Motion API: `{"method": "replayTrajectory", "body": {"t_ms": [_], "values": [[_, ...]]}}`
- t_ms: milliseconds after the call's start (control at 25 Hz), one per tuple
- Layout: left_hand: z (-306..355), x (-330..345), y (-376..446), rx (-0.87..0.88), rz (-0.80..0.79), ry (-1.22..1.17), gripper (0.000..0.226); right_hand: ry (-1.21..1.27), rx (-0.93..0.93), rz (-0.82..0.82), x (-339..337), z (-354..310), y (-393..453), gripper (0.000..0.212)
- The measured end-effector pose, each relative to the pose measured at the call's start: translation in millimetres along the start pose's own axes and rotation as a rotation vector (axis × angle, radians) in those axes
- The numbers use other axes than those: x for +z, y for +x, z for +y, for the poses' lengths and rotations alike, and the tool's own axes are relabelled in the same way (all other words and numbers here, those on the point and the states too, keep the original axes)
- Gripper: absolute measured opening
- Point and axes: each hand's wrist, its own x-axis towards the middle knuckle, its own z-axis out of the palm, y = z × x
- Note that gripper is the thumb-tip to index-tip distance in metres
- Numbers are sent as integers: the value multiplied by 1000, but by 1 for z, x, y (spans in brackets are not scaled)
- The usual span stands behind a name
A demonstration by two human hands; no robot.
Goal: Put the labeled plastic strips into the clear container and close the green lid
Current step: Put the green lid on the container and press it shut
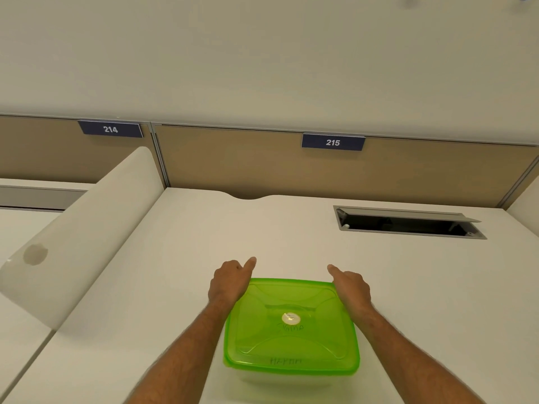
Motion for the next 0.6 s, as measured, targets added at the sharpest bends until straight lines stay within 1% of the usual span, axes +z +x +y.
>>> {"method": "replayTrajectory", "body": {"t_ms": [120,200,320,440,520,600], "values": [[-8,-3,-14,20,19,-114,46,92,-47,54,-4,7,-12,39],[-17,-5,-24,20,19,-164,42,92,-67,53,-4,17,-25,38],[-32,-9,-42,21,10,-214,40,50,-106,56,-8,32,-46,43],[-46,-15,-63,20,6,-229,44,-2,-108,62,-16,44,-67,53],[-53,-22,-75,3,-44,-267,48,35,-69,-7,-24,52,-81,62],[-59,-31,-85,-53,-157,-380,49,94,10,-186,-34,60,-91,70]]}}
